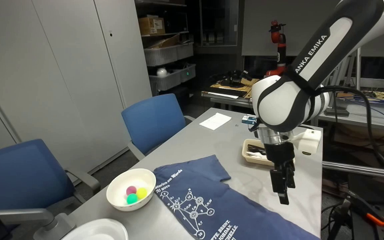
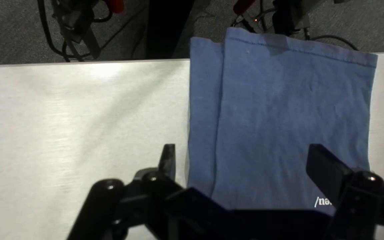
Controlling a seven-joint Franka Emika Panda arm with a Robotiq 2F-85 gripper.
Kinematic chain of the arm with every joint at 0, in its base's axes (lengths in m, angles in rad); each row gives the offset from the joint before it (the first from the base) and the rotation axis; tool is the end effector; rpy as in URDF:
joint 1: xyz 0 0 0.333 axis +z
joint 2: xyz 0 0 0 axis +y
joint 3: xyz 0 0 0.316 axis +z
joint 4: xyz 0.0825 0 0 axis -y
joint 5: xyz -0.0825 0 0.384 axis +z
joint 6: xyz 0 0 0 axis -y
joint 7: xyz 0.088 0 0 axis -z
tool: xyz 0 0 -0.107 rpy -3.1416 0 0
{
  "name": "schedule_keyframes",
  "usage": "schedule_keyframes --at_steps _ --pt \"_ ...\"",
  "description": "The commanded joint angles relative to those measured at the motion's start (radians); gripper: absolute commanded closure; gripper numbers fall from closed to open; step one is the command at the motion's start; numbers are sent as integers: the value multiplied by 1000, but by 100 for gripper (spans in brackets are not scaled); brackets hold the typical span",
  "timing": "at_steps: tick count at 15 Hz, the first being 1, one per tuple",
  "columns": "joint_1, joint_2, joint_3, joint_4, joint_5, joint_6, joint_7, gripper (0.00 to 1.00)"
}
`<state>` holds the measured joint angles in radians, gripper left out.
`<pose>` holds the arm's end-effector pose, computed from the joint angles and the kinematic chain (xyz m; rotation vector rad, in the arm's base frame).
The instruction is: Fold the shirt
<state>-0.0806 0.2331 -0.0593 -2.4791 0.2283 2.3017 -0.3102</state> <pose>0.4230 -0.0563 0.1737 -2.8826 0.0272 0.5399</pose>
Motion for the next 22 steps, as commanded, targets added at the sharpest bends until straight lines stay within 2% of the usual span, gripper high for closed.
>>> schedule_keyframes --at_steps 1,8,16,22 --pt "-16 0 15 4 -6 -2 4 0" --pt "-12 99 30 1 6 61 23 0" --pt "-20 231 87 -49 20 181 41 0" --pt "-21 320 88 -30 -21 304 72 0"
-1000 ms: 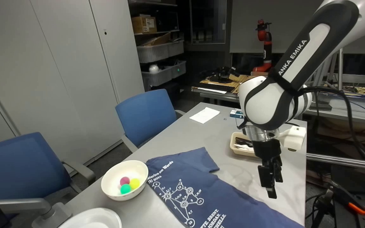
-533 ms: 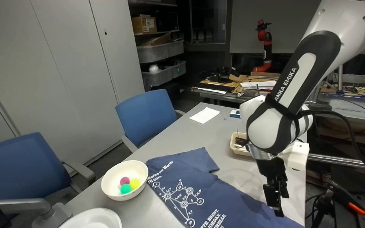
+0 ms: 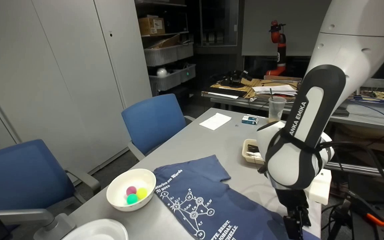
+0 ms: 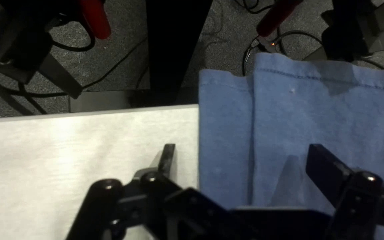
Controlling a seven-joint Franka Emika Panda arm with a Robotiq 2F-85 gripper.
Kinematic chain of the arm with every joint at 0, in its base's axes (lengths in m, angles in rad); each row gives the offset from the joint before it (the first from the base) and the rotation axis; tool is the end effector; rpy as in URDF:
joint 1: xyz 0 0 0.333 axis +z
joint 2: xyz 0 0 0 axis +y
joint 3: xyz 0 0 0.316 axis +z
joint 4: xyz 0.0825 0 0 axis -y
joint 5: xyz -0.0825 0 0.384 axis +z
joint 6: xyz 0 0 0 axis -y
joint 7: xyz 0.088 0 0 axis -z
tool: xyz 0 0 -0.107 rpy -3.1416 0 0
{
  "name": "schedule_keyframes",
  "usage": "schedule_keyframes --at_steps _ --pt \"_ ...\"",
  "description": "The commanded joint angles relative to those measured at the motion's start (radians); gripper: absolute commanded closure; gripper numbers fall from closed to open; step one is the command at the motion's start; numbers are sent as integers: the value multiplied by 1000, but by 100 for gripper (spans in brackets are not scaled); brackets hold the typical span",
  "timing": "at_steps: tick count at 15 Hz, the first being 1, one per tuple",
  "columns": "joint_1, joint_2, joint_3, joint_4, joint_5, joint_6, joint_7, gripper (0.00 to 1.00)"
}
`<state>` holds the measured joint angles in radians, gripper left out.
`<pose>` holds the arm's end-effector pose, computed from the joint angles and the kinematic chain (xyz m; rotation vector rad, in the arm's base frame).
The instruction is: Fold the shirt
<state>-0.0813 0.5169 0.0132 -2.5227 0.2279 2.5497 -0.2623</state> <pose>0.3750 -0.0274 0.0575 -2.8978 0.0390 0.6906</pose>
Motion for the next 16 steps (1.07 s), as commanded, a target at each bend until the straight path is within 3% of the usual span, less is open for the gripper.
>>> schedule_keyframes --at_steps 1,3,4,13,14,16 --pt "-22 42 15 16 -24 60 30 0" --pt "-29 45 19 20 -19 61 34 5" --pt "-31 46 22 21 -16 61 34 25" --pt "-71 32 50 36 8 51 22 92" --pt "-70 30 50 37 5 46 27 98" --pt "-67 15 55 36 6 16 36 100"
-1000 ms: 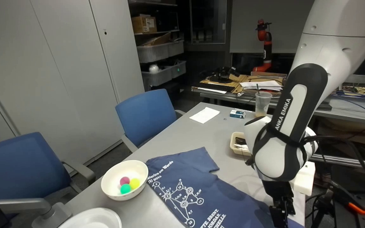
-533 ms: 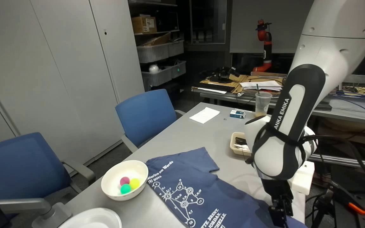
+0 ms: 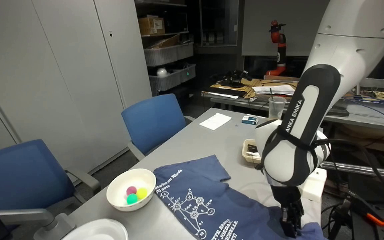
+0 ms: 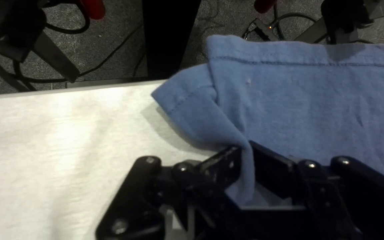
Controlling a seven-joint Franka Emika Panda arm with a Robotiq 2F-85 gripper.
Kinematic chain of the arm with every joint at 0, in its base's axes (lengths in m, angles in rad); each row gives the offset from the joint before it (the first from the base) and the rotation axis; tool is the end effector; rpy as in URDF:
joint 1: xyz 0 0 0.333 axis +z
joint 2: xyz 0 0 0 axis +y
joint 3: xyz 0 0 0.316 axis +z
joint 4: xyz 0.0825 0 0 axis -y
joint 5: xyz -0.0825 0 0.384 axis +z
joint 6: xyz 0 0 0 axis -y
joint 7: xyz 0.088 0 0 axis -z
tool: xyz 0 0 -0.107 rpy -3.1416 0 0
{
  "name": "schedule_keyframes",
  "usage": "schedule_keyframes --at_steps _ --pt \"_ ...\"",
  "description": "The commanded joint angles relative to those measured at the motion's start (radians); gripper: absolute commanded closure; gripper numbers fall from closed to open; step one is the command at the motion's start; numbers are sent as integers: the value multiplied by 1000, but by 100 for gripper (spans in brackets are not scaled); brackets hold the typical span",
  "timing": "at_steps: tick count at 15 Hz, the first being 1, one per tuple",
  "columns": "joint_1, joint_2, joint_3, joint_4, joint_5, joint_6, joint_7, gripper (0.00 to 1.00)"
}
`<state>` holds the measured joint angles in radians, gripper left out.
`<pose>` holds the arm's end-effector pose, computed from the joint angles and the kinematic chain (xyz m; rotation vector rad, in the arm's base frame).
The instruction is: Fold the shirt
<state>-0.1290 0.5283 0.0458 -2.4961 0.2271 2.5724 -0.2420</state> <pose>0.3882 -0.0322 0.0580 -2.9006 0.0896 0.6333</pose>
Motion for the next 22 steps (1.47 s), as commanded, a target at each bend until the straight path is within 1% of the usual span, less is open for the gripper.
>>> schedule_keyframes --at_steps 1,4,7,11,13,15,18,20,22 --pt "-20 -5 28 7 11 -22 18 100" --pt "-21 -60 53 -5 16 -103 7 100" --pt "-9 -112 73 -10 24 -231 -2 100" --pt "2 -163 81 -2 45 -426 -18 100" --pt "9 -177 72 14 55 -488 -16 100" --pt "7 -182 68 47 77 -530 -28 100" --pt "-14 -171 67 141 166 -588 -84 100" --pt "-15 -168 60 204 219 -584 -101 100" --pt "3 -168 46 253 221 -525 -82 100"
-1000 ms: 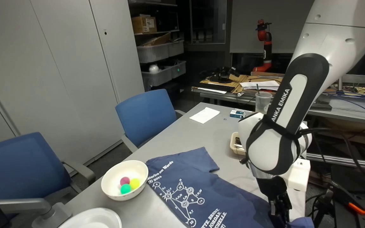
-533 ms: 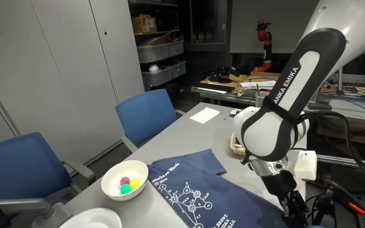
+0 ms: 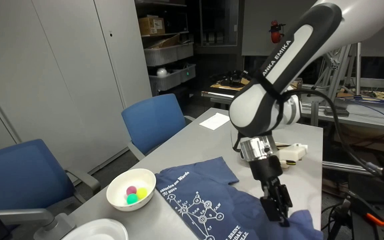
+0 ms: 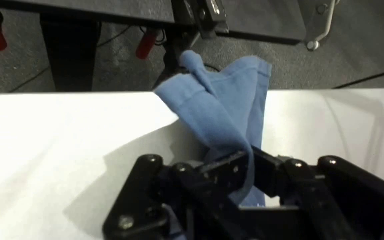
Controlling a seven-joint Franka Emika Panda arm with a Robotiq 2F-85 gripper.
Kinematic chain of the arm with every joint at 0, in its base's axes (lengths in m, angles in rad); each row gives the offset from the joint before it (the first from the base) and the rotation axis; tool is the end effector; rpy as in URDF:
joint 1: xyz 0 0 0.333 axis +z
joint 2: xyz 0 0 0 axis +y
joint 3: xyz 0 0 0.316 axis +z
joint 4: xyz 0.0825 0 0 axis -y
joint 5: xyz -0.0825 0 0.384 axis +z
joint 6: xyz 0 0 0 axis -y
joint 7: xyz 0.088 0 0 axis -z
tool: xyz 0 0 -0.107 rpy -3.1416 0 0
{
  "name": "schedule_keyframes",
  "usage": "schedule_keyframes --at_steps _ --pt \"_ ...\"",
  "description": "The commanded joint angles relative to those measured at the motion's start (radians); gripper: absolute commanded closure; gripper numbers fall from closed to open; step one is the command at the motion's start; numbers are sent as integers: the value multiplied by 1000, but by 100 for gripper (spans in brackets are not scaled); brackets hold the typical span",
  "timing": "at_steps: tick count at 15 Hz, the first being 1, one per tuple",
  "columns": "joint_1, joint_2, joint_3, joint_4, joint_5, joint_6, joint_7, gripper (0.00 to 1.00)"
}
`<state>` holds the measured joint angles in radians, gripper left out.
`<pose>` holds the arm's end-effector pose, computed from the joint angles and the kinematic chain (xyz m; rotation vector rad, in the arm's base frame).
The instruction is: Fold the shirt
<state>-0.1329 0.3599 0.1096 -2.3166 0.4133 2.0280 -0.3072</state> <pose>0.4453 0.0162 0.1591 -2.5950 0.0259 0.7816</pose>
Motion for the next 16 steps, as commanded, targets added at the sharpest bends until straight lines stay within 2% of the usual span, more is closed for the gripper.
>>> schedule_keyframes --at_steps 1,6,10,13,14,15,16 --pt "19 1 -28 94 17 66 2 100" --pt "46 29 -62 149 -83 356 59 100" --pt "47 71 -63 171 -103 616 126 100" --pt "57 122 -64 203 -127 725 209 100" --pt "67 135 -71 209 -143 743 241 75" --pt "90 145 -88 213 -175 758 287 74" --pt "105 154 -103 214 -203 772 318 67"
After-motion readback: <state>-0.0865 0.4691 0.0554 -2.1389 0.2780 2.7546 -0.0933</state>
